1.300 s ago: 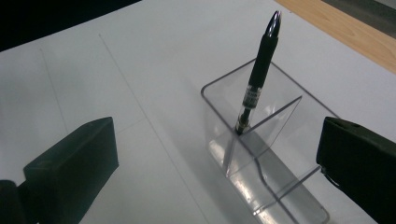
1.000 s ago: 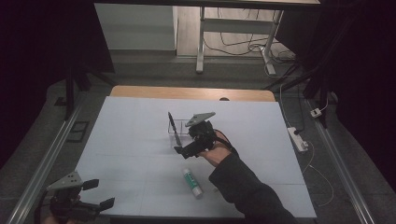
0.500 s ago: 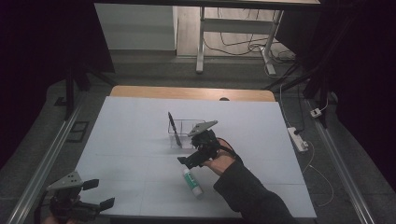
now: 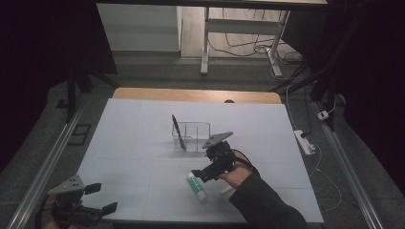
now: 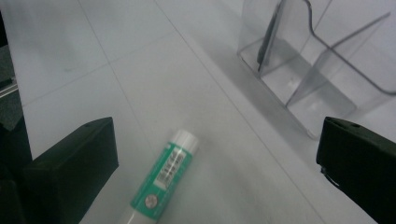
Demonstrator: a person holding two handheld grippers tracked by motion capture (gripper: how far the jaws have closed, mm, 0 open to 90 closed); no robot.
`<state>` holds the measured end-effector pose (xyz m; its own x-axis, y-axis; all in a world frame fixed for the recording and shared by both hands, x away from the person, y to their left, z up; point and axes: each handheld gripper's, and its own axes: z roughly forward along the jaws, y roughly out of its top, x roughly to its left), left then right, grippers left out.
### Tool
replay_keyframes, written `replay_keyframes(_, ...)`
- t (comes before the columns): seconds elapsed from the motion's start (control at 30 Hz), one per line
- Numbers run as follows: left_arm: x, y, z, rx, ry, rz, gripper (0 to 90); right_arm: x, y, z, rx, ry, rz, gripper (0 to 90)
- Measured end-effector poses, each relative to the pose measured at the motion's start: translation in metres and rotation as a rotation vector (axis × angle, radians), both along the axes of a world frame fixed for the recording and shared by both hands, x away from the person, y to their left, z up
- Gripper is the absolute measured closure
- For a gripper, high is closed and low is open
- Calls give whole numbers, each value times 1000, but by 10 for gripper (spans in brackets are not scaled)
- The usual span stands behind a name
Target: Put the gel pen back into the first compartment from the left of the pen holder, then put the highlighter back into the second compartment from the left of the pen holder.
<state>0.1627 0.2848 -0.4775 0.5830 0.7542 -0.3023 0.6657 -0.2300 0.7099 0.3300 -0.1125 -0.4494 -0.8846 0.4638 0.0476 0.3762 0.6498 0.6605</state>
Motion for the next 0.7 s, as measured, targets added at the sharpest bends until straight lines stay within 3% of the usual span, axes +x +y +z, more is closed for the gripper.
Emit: replay_keyframes(0.7,0,-1,0,3,0,1,11,-18,-48,-9,-32,37,-31,0)
